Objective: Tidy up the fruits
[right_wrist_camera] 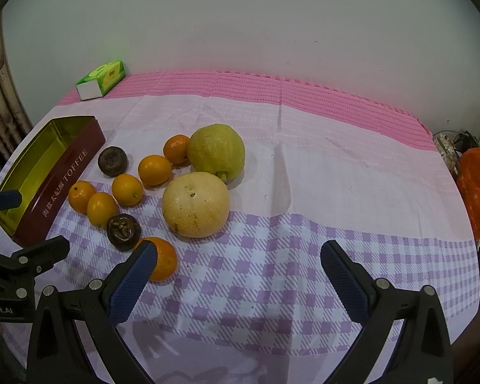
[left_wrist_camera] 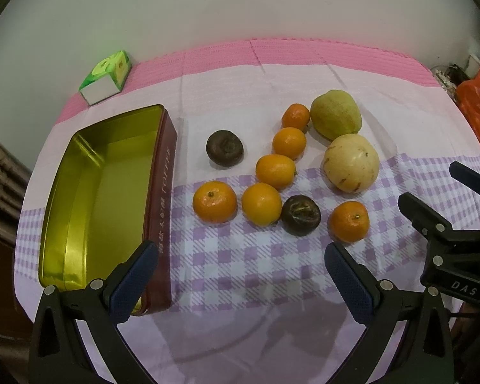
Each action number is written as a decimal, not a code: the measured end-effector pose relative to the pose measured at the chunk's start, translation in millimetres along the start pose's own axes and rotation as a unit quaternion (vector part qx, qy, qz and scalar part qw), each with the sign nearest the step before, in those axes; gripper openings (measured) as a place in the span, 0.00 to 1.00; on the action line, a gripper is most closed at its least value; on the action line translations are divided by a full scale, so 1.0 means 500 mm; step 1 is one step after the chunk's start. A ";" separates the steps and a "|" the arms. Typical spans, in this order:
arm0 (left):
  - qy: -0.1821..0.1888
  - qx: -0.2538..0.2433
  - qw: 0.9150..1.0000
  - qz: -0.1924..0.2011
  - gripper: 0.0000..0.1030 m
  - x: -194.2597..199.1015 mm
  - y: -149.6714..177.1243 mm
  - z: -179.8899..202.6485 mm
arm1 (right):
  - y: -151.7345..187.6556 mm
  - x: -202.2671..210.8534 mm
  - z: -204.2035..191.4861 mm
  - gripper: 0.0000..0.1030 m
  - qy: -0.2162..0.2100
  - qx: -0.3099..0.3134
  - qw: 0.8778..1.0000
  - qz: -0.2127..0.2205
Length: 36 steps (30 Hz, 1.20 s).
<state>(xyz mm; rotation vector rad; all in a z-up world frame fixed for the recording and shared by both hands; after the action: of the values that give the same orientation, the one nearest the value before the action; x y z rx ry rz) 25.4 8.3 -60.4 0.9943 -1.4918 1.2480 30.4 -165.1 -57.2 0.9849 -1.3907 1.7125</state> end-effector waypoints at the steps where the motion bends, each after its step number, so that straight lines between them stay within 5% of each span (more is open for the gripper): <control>1: 0.000 0.000 1.000 0.000 1.00 -0.001 0.001 -0.001 | 0.000 0.000 0.000 0.99 0.000 0.000 1.000 0.001; 36: -0.020 0.008 1.000 -0.008 1.00 -0.007 0.008 -0.019 | 0.003 -0.002 0.005 0.99 -0.002 -0.006 1.000 0.002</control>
<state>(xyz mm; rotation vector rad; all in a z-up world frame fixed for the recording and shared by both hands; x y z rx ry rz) 23.8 18.4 -64.3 1.0456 -1.5036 1.2380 30.0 -168.1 -58.6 0.9788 -1.4052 1.7040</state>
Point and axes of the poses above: each gripper's, at about its wrist camera, not at the fingertips, and x roughly against the way its jaws point, z to its right, y to its underside, the point moved 6 cm from there along -x, roughly the way its jaws point, and after that the axes turned 13 degrees about -z, right-handed, at the moved point
